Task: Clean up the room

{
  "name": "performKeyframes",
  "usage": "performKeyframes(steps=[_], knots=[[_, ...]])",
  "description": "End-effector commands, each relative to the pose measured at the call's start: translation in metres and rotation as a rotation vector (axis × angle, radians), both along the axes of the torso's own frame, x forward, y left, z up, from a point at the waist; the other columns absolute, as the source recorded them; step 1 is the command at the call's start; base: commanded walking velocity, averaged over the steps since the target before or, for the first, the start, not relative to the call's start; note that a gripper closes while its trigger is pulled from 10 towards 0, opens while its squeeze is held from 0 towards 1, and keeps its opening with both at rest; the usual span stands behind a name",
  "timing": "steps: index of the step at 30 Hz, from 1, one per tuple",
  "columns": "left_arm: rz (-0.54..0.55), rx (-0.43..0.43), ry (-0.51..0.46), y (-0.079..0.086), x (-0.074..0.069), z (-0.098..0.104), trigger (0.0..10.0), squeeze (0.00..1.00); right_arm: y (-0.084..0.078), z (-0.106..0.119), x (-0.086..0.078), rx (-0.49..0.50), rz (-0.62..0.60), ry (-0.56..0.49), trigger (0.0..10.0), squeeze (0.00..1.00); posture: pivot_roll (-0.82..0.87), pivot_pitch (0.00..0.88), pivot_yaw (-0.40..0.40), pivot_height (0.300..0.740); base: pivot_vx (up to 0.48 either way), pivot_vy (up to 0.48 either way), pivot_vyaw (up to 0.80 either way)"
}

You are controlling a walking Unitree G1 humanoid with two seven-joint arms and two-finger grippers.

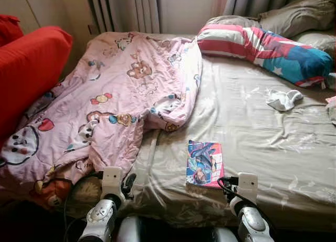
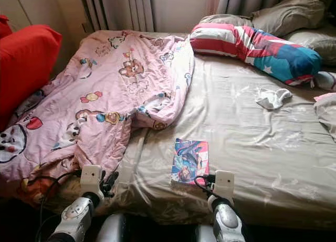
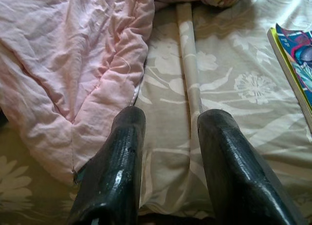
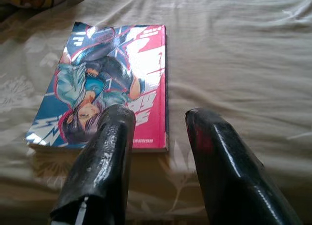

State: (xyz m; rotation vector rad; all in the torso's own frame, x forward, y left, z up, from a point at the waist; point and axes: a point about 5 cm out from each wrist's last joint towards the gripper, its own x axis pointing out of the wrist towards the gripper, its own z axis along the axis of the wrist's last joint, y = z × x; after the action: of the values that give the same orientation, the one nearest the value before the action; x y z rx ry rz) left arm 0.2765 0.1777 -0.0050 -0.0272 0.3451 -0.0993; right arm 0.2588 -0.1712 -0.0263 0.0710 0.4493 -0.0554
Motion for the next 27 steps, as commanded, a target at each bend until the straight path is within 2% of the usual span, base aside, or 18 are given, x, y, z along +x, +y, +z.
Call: performKeyframes(steps=[1, 10, 12, 14, 16, 27], knots=[[-0.004, 0.000, 0.016, 0.0004, -0.0011, -0.0019, 10.0, 0.00, 0.0035, -0.0025, -0.0017, 0.004, 0.014, 0.018, 10.0, 0.00, -0.04, 0.066, 0.037, 0.603, 0.000, 0.000, 0.00], [0.000, 0.001, 0.016, 0.0008, 0.0000, -0.0010, 10.0, 0.00, 0.0068, -0.0014, -0.0010, -0.018, 0.055, 0.008, 10.0, 0.00, -0.04, 0.065, 0.038, 0.603, 0.000, 0.000, 0.00], [0.001, 0.001, 0.015, 0.0009, 0.0001, -0.0009, 10.0, 0.00, 0.0072, -0.0014, -0.0010, -0.019, 0.058, 0.007, 10.0, 0.00, -0.04, 0.065, 0.038, 0.603, 0.000, 0.000, 0.80], [0.000, 0.008, 0.019, 0.0008, 0.0003, -0.0010, 10.0, 0.00, 0.0079, -0.0017, -0.0013, -0.014, 0.056, 0.009, 10.0, 0.00, -0.04, 0.065, 0.038, 0.603, 0.253, 0.000, 0.80], [-0.002, 0.010, 0.022, 0.0004, 0.0002, -0.0014, 10.0, 0.00, 0.0080, -0.0025, -0.0019, 0.014, 0.033, 0.012, 10.0, 0.00, -0.04, 0.064, 0.038, 0.603, 0.270, 0.000, 0.00], [-0.005, 0.011, 0.028, -0.0004, -0.0002, -0.0022, 10.0, 0.00, 0.0084, -0.0020, -0.0013, 0.020, 0.036, 0.010, 10.0, 0.00, -0.04, 0.065, 0.038, 0.603, 0.278, 0.000, 0.00]])
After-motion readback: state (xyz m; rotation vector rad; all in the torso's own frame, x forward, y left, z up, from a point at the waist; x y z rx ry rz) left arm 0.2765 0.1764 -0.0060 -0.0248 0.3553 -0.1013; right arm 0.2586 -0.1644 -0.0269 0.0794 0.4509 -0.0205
